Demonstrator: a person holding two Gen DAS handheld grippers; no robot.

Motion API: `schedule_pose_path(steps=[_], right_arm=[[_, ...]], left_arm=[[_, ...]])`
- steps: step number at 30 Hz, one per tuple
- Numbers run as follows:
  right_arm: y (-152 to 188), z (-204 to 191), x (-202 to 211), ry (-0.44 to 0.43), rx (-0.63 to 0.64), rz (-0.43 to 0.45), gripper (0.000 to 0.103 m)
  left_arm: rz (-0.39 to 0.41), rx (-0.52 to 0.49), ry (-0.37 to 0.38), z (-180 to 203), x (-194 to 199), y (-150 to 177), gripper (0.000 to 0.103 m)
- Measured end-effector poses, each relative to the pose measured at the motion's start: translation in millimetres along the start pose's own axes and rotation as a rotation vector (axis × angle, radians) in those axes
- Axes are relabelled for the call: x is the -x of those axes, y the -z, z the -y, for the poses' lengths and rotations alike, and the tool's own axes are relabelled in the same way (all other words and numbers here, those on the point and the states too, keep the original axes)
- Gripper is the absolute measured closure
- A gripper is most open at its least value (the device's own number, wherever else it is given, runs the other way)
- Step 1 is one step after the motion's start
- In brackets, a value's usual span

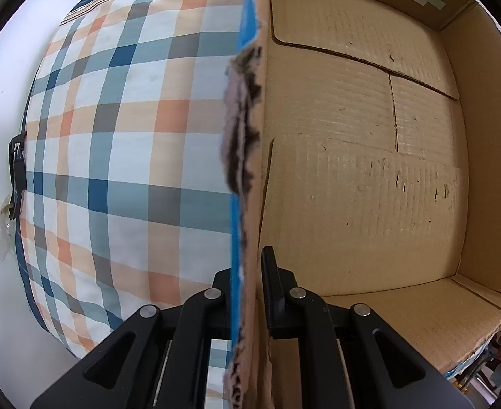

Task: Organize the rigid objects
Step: 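Carry the silver tin into the box and release it with the right gripper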

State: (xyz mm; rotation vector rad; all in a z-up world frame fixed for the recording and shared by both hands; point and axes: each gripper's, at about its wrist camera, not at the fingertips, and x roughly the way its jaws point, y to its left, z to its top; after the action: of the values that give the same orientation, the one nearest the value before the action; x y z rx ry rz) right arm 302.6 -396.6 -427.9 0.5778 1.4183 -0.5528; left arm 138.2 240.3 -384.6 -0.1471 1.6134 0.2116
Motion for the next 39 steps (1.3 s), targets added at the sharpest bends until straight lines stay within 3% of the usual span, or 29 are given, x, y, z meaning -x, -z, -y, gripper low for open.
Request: schedule_pose_path(steps=[1, 2, 8, 13, 21, 27, 33, 39], right_arm=[[0, 3, -4, 0.004, -0.019, -0.005, 0.018], [0, 5, -7, 0.016, -0.004, -0.007, 0.03], [8, 6, -5, 0.056, 0.019, 0.021, 0.03], [26, -20, 15, 0.051, 0.109, 0.1, 0.03], [61, -51, 61, -0.094, 0.228, 0.161, 0.03], [96, -100, 117, -0.246, 0.377, 0.196, 0.03], [151, -187, 167, -0.4, 0.579, 0.182, 0.03], [205, -271, 172, -0.432, 0.776, 0.173, 0.03]], left_arm=[[0.0, 0.002, 0.002, -2, 1, 1, 0.096], [0.001, 0.004, 0.004, -2, 0, 1, 0.096], [-0.003, 0.008, 0.008, -9, -1, 5, 0.097], [0.002, -0.011, -0.003, -7, 0, 4, 0.099], [0.009, -0.015, -0.001, -6, 2, 0, 0.099], [0.009, -0.015, 0.004, -5, 2, 0, 0.099], [0.013, -0.016, 0.01, -9, 4, 0, 0.099], [0.02, -0.003, 0.018, -11, 5, 1, 0.099]])
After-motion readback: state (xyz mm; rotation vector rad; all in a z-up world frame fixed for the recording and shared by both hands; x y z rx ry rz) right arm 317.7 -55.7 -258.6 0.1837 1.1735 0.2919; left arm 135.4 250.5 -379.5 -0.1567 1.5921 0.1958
